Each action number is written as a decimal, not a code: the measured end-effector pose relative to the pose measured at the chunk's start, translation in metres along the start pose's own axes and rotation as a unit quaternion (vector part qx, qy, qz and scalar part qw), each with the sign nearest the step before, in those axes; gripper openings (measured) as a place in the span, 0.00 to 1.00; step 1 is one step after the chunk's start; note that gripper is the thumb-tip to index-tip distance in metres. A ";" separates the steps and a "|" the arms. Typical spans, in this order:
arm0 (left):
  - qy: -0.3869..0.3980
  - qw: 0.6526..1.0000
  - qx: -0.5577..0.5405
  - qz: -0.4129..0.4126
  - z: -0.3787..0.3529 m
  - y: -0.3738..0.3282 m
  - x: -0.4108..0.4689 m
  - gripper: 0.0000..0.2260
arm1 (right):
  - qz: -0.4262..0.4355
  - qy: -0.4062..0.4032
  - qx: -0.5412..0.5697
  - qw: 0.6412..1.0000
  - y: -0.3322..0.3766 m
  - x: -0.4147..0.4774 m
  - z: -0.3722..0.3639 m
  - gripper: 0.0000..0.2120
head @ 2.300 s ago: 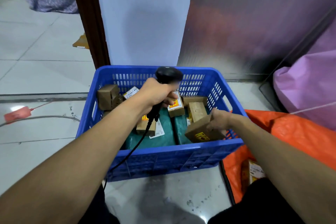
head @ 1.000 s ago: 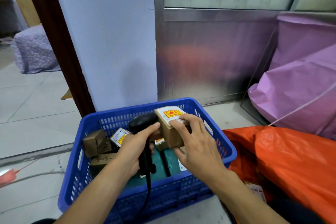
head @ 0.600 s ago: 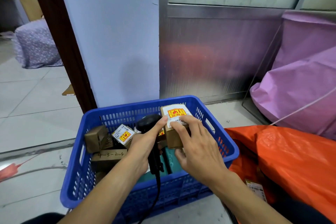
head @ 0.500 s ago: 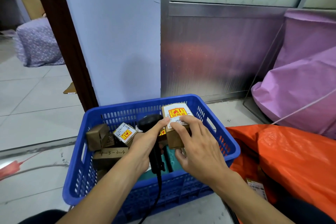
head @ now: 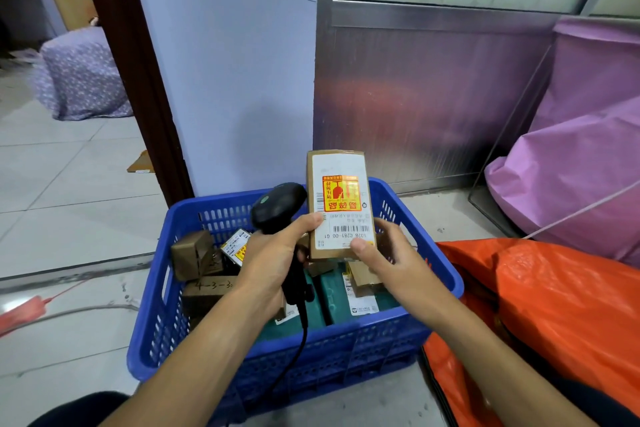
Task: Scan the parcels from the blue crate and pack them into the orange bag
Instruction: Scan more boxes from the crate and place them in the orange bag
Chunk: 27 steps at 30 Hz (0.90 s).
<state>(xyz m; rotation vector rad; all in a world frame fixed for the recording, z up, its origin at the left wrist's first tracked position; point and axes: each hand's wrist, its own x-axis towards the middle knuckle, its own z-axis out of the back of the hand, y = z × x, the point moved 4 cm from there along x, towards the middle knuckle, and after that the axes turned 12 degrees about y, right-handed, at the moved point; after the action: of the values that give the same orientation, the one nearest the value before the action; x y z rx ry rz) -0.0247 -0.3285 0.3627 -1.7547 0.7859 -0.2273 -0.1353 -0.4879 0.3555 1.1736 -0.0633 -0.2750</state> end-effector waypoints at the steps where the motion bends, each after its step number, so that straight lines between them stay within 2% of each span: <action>1: 0.008 1.000 0.000 -0.002 -0.001 0.001 -0.001 0.14 | -0.012 0.034 0.035 0.999 0.000 0.000 -0.004 0.43; 3: 0.013 1.000 -0.006 -0.003 -0.002 0.004 -0.004 0.13 | -0.020 0.058 0.075 0.995 0.001 -0.002 -0.011 0.36; 5: 0.012 1.000 -0.009 0.002 -0.004 0.007 -0.005 0.13 | -0.026 0.049 0.095 0.994 0.001 -0.002 -0.011 0.30; 8: 0.005 1.000 -0.016 0.007 -0.002 0.008 -0.003 0.13 | -0.017 0.019 0.130 0.991 0.000 -0.001 0.002 0.30; 10: -0.015 0.999 -0.027 0.008 0.003 0.008 0.001 0.09 | -0.002 -0.034 0.129 0.991 0.000 -0.001 0.016 0.26; 14: -0.023 0.999 -0.032 -0.003 0.015 0.006 0.007 0.09 | 0.021 -0.177 0.120 0.977 -0.007 -0.002 0.044 0.23; 16: -0.013 1.000 -0.019 0.001 0.017 0.006 0.010 0.08 | 0.026 -0.202 0.138 0.969 -0.007 -0.003 0.052 0.24; 19: 0.006 1.000 0.013 -0.001 0.013 0.007 0.010 0.08 | 0.018 -0.182 0.154 0.971 -0.009 -0.004 0.053 0.23; 24: 0.037 0.994 0.103 0.007 0.005 0.010 0.008 0.17 | 0.022 -0.149 0.153 0.977 -0.006 -0.007 0.047 0.17; 27: 0.082 0.986 0.143 0.003 0.000 0.014 0.010 0.19 | 0.020 -0.140 0.166 0.976 -0.006 -0.007 0.046 0.16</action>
<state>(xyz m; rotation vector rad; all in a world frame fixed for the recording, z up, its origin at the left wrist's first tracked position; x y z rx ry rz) -0.0222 -0.3361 0.3476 -1.4752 0.8323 -0.4629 -0.1515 -0.5302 0.3688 1.4570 -0.3931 -0.4046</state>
